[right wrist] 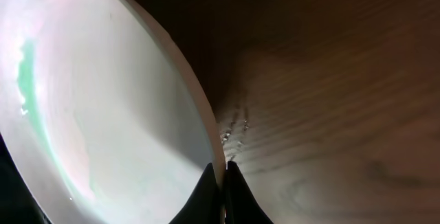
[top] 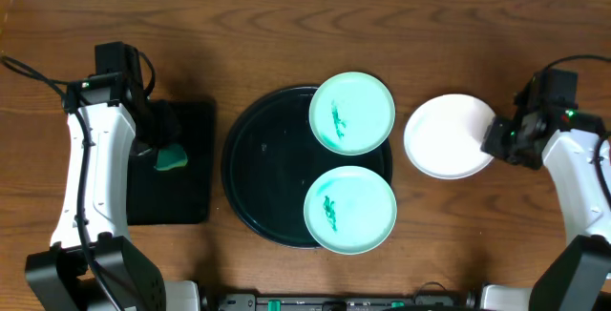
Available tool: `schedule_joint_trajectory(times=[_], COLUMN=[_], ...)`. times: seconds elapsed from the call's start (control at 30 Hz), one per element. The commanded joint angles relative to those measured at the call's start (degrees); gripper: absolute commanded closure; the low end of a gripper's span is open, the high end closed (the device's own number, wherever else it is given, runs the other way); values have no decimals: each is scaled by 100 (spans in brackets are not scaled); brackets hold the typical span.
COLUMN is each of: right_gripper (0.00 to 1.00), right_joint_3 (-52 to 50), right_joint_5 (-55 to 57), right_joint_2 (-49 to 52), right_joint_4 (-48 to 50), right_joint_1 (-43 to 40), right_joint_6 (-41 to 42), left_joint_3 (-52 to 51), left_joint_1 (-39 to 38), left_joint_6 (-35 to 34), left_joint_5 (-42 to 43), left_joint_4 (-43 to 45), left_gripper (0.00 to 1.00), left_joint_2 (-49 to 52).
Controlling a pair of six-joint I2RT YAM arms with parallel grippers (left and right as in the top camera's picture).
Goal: Clean dirty plates on tray and stack at the side
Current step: 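Place the white plate on the table right of the tray, release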
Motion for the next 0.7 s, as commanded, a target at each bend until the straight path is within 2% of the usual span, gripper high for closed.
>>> schedule_joint_trajectory(times=[0.0, 0.37, 0.5, 0.67], right_gripper=[98, 78, 71, 70], right_joint_3=[-380, -310, 269, 990], right_joint_5=[-170, -459, -1241, -2179], right_joint_2=[7, 13, 13, 13], right_joint_4=[210, 87, -597, -1663], right_joint_1=[-15, -15, -7, 225], right_joint_6=[-273, -59, -334, -640], left_joint_3=[57, 57, 57, 57], left_joint_1=[2, 2, 2, 2], left_joint_6=[105, 105, 105, 105], left_joint_5=[-7, -7, -4, -4], left_joint_4=[-11, -11, -11, -13], left_gripper=[93, 93, 93, 93], left_joint_2=[42, 42, 42, 42])
